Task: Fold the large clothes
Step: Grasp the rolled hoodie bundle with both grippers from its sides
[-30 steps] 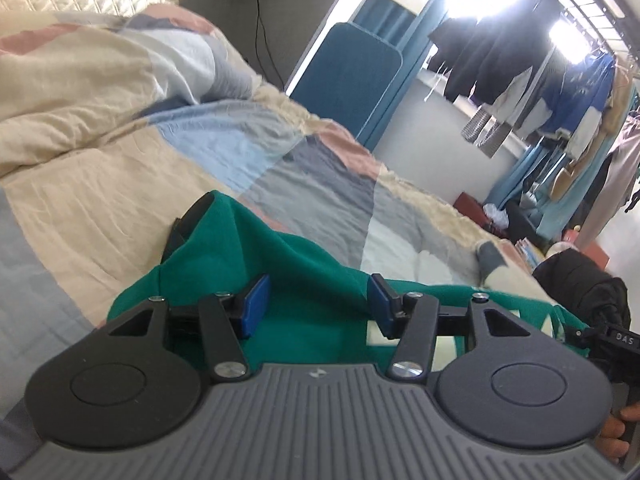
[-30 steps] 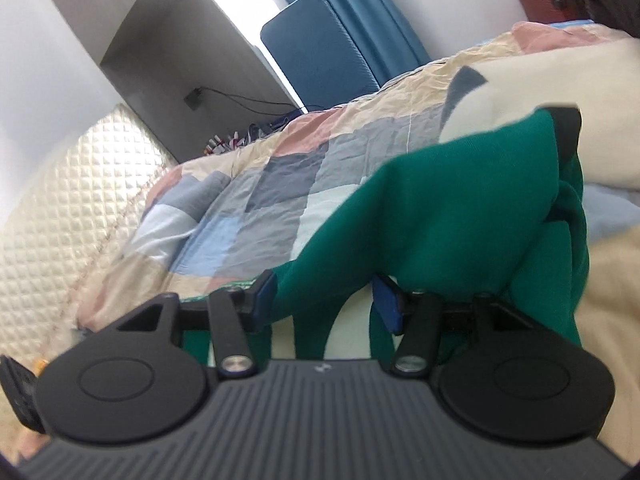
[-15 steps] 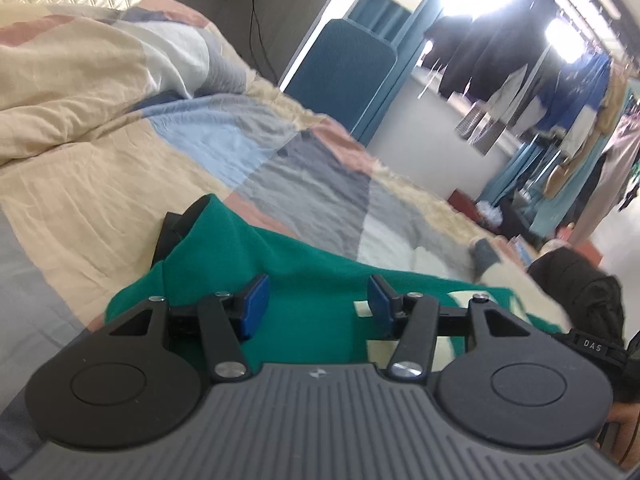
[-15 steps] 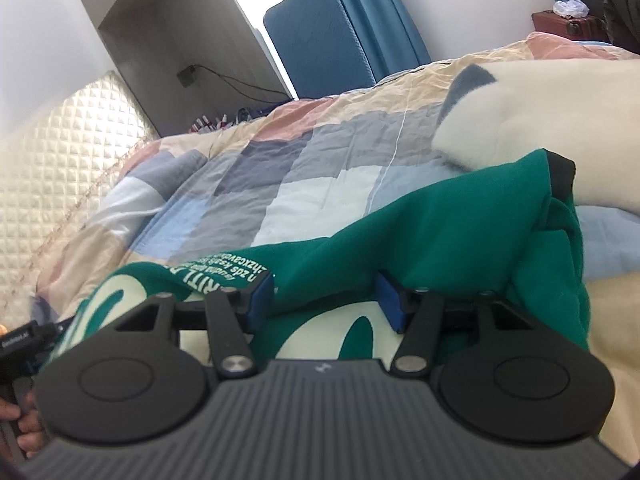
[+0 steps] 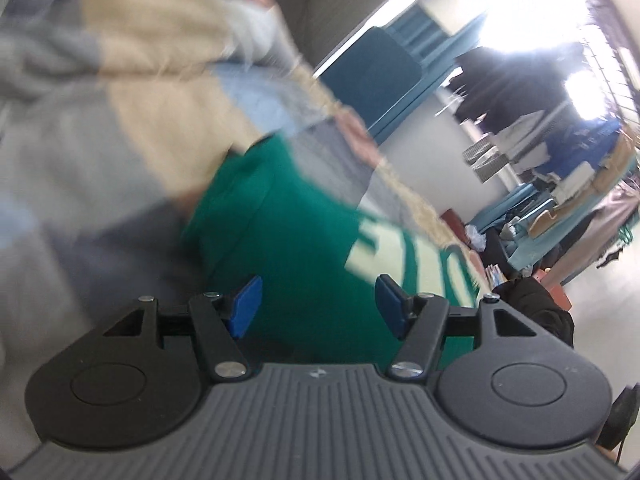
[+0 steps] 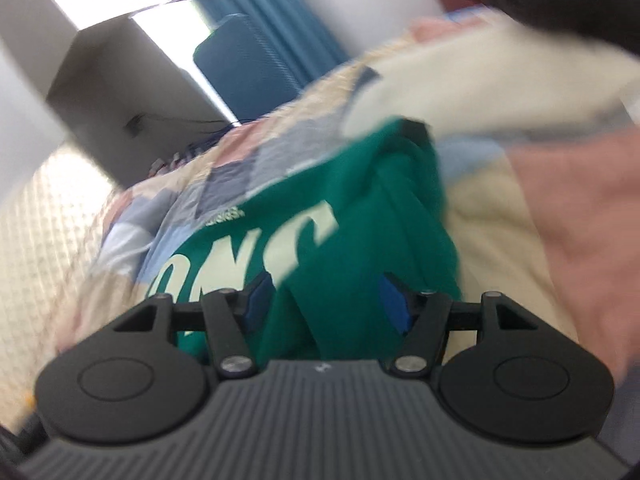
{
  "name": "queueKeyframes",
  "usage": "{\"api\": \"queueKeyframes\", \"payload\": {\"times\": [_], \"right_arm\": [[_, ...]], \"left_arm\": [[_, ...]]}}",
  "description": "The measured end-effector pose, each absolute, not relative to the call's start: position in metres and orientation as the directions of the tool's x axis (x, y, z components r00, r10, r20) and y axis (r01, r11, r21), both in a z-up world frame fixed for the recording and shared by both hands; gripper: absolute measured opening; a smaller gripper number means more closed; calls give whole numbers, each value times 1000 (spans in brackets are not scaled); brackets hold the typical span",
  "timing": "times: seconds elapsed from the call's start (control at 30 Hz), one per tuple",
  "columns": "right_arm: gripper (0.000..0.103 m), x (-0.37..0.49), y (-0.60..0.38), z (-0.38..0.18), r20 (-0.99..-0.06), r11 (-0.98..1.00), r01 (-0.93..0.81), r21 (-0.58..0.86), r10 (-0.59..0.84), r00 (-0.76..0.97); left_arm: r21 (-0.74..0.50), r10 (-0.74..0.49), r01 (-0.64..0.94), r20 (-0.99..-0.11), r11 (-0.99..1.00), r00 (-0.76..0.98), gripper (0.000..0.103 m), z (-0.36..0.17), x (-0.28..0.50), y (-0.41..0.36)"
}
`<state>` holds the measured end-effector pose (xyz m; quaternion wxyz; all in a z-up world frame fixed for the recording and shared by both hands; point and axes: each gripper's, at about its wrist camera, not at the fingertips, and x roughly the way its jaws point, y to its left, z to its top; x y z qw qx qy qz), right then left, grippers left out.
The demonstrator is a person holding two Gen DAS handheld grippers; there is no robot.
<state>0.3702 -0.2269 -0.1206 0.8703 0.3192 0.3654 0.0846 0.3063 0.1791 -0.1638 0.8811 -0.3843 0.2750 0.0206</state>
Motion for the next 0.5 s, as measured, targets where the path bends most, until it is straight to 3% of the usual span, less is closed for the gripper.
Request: {"api": "queueKeyframes", "payload": {"times": [0.23,0.47,0.5], "right_arm": [[63,364,-233,-160,-597,642,240,728,422,682],[61,391,-228,-193,-576,577,279,768,432,694],[52,393,-226,-193,-566,584,262,769,429,704]], "left_arm": [[-715,-203,-300,-526,632,826,69,-190,313,187],[-823,-241,-296,-451,485,859,69,-215,329,200],[-829,-240,-291,-442,478,864,69,-215,331,201]]}}
